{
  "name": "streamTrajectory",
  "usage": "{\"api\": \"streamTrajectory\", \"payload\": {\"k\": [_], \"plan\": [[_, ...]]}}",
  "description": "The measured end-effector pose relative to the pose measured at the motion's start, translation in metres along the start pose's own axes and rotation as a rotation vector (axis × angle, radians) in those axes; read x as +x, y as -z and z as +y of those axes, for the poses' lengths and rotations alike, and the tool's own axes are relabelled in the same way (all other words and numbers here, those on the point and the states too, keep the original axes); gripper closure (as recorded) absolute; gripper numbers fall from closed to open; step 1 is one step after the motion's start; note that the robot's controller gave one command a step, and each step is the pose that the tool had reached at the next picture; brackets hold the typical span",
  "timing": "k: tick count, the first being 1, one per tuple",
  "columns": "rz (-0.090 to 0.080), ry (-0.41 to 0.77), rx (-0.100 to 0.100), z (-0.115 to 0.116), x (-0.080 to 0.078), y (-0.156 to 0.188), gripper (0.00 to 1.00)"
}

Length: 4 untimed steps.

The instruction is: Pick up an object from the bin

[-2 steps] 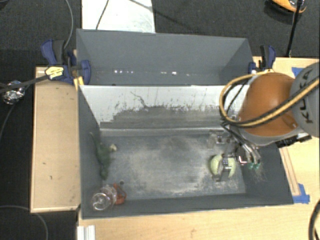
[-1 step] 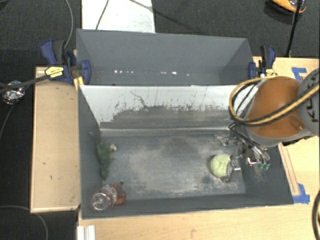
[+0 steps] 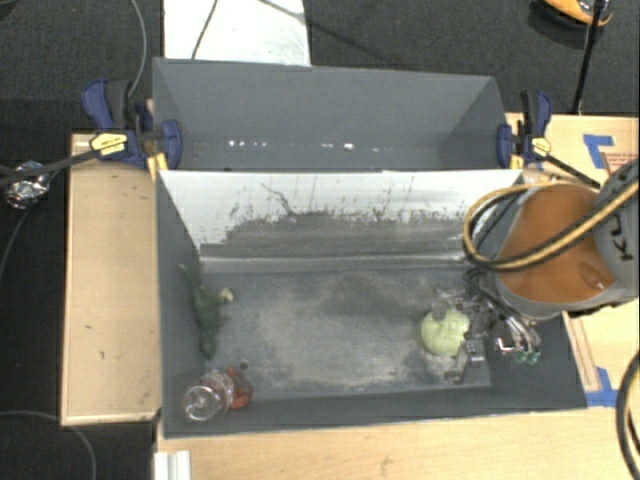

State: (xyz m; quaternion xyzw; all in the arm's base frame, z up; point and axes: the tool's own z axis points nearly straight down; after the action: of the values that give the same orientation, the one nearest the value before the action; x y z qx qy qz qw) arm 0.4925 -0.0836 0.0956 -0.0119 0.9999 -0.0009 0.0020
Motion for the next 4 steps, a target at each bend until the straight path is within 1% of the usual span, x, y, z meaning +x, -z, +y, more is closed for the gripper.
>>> {"api": "streamTrajectory", "payload": {"k": [1,2,3,4], "plan": [[-0.003,0.583,-0.004,-0.014,-0.023,-0.02,1.0],[-0.002,0.582,-0.005,-0.013,-0.023,-0.02,1.0],[-0.009,0.62,-0.001,-0.033,-0.024,0.072,0.0],[-0.005,0.619,-0.004,-0.032,-0.023,0.07,0.0]]}}
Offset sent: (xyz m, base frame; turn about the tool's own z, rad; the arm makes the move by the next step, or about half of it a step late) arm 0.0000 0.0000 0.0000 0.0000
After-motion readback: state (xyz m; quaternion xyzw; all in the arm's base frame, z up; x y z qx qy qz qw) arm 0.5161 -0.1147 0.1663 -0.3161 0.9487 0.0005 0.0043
